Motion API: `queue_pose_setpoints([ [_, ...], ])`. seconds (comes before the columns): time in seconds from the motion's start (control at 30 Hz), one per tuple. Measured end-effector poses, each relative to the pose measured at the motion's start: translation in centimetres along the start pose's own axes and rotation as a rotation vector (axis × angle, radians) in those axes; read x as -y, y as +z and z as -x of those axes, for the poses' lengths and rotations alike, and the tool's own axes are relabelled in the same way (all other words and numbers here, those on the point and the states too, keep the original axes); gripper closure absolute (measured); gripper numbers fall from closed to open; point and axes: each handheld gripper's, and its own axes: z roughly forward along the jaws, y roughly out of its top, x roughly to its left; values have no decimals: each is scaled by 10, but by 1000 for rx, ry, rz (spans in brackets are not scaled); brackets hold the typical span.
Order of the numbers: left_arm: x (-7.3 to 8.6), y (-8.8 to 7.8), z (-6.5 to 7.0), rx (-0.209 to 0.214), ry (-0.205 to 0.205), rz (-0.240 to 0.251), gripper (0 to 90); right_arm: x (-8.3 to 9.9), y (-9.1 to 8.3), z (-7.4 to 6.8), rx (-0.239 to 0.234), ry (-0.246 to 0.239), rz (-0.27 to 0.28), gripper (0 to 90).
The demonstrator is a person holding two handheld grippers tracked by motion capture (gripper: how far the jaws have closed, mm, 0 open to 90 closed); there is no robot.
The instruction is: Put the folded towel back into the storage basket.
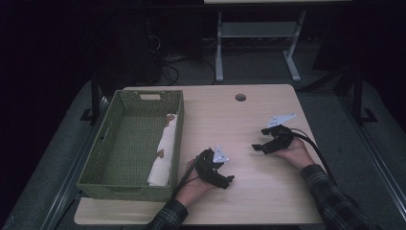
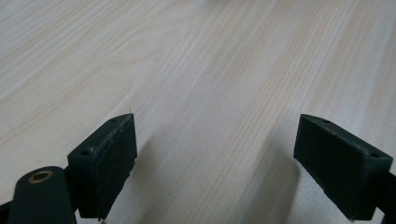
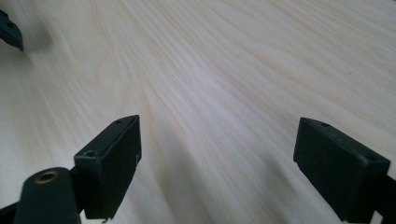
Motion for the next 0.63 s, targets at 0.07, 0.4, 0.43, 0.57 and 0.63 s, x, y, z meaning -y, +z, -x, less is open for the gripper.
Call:
queue_pose_setpoints([
  [0.07,1,1,-1,11,-9,8,124,3,1,-1,12,-13,2,147],
  [0.4,5,2,-3,19,-18,43,123,12,11,-3,7,-15,4,111],
  [0.43,5,2,-3,19,-17,43,123,12,11,-3,7,-16,1,106],
  [0.57,5,2,-3,19,-17,42,123,12,11,-3,5,-17,-4,80],
  [0.63,5,2,-3,19,-19,43,123,12,11,-3,4,-17,-4,80],
])
